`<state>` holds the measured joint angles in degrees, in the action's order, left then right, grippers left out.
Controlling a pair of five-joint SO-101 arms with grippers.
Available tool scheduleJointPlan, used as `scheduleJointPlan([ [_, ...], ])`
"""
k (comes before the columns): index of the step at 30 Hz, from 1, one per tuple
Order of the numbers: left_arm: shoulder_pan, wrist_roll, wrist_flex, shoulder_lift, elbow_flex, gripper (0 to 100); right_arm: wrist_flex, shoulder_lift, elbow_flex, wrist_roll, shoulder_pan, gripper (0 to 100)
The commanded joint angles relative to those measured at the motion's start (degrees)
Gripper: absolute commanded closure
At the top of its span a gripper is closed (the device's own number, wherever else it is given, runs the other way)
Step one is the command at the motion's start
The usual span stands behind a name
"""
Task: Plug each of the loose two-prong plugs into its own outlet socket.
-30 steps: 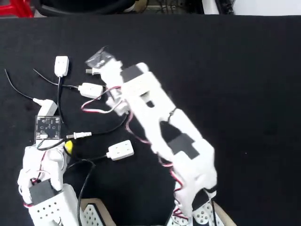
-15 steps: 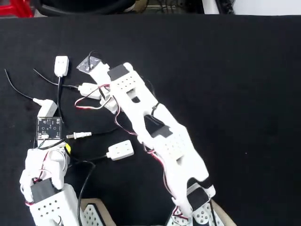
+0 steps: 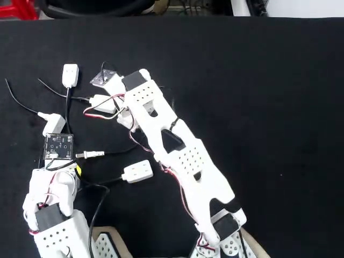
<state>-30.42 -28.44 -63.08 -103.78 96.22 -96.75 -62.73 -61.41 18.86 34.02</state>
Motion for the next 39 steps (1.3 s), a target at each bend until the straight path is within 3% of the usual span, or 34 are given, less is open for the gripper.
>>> scheduleJointPlan([
  [1, 0.75, -0.79, 1.14, -0.62, 0.84, 78, -0.88, -1.1, -7.16, 0.0, -1.41, 98.6],
  [7, 0.84, -0.88, 1.14, -0.62, 0.84, 78, -4.13, -0.66, -9.98, -0.18, -1.23, 98.6],
  [14, 3.47, -1.05, 1.14, -0.62, 1.1, 78, -4.57, 7.6, -5.85, -6.24, -1.85, 98.7],
  [29, 3.12, -1.05, 0.62, -0.62, 1.19, 78, -4.13, 62.73, 55.87, -5.71, -3.08, 98.7],
  [39, 3.12, -1.05, 0.53, -0.62, 1.19, 78, 6.59, 70.9, 90.59, 5.71, -13.71, 98.7],
])
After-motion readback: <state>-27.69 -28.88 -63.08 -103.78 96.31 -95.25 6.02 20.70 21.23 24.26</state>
